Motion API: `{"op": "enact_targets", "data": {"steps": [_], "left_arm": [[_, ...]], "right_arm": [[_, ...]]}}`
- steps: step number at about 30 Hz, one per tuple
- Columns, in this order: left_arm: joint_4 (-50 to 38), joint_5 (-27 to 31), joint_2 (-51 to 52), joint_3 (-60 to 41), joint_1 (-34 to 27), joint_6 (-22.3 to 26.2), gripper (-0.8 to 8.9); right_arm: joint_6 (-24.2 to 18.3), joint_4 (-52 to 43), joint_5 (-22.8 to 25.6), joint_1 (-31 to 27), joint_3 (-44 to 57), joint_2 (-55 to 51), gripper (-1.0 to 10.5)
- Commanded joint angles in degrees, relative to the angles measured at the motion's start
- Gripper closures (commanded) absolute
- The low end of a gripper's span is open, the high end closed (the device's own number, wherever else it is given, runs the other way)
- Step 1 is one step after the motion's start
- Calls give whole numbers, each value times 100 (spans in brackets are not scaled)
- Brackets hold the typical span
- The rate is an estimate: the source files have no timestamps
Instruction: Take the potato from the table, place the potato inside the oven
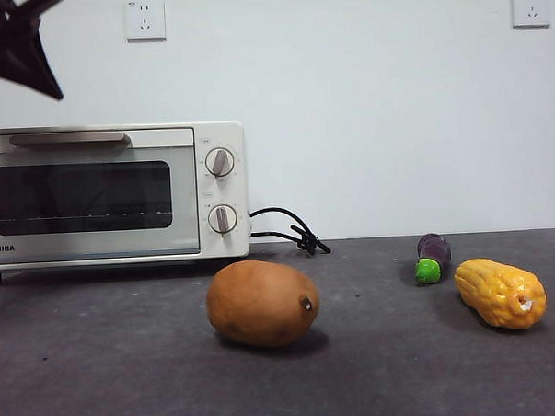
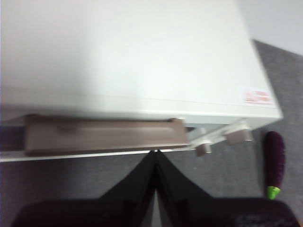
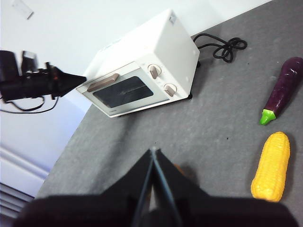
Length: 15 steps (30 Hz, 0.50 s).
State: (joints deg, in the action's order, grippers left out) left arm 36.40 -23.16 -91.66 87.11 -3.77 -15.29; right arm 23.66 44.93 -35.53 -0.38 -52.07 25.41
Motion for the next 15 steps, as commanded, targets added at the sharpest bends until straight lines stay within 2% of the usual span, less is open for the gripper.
{"op": "enact_targets", "data": {"steps": [1, 15], "left_arm": [[-2, -107, -166, 11, -105, -92, 819], [-424, -101, -450, 11, -306, -127, 819]], "right_arm": [[-140, 24, -28, 0, -44, -2, 946], [-116, 76, -31, 0, -70, 0, 946]]}}
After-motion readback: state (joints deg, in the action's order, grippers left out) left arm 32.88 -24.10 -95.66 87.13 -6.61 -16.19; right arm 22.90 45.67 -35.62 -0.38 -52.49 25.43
